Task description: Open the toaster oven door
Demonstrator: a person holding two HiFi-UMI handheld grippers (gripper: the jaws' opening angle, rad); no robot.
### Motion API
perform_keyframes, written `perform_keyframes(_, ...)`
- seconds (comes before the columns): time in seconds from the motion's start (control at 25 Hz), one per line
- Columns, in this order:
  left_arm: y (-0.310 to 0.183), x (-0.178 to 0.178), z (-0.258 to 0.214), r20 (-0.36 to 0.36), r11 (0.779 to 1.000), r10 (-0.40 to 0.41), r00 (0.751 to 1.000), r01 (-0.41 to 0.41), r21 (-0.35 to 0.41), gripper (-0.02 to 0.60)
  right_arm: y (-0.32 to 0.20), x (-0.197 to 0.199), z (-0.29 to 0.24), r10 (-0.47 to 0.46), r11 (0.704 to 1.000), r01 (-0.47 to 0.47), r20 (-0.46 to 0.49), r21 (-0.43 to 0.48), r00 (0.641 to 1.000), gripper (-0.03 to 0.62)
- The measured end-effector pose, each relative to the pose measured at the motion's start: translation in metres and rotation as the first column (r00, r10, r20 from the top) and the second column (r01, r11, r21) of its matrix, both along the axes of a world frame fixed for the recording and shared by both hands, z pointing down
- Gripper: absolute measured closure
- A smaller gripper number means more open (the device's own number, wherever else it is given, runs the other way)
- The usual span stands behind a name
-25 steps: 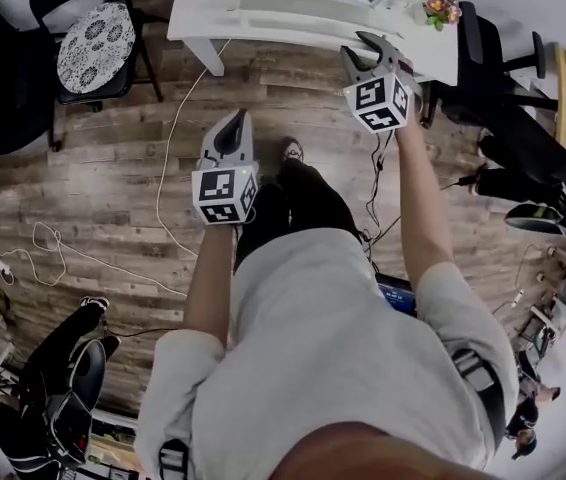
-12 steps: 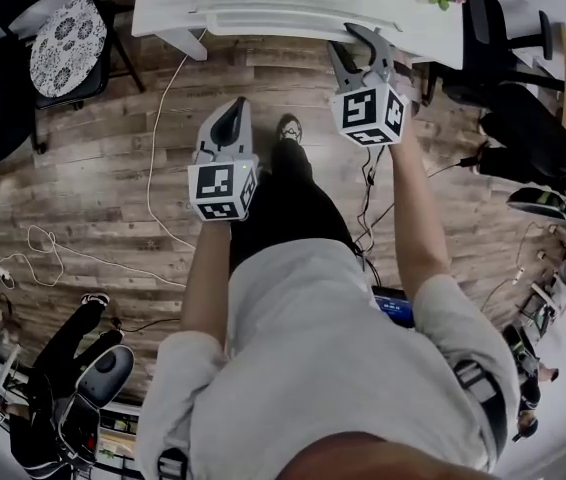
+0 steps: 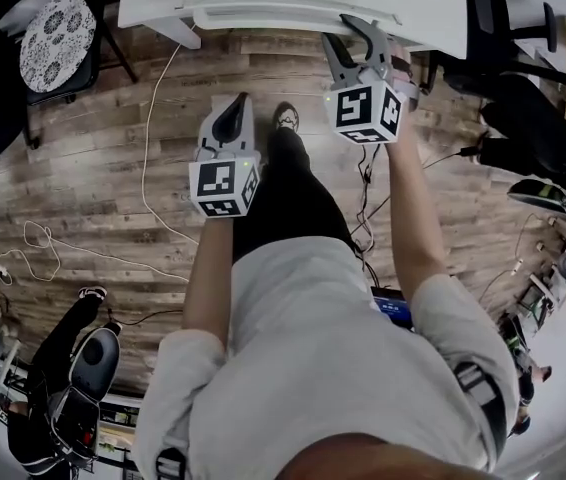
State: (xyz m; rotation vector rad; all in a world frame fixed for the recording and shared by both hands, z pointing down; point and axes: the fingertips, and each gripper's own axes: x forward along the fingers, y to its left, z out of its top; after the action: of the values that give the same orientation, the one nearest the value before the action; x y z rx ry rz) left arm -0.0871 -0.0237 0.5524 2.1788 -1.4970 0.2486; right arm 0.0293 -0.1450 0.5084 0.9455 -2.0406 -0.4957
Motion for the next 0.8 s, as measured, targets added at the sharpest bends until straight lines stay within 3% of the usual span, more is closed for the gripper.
perform_keyframes(0.8, 0.012, -0.018, 0.028, -0.004, 0.998, -0.059, 0.998, 0.059, -0.036, 0.565, 0.009, 0.001, 0.024, 0.026, 0.999, -0.026, -0.016, 0.033, 1.0, 0.451)
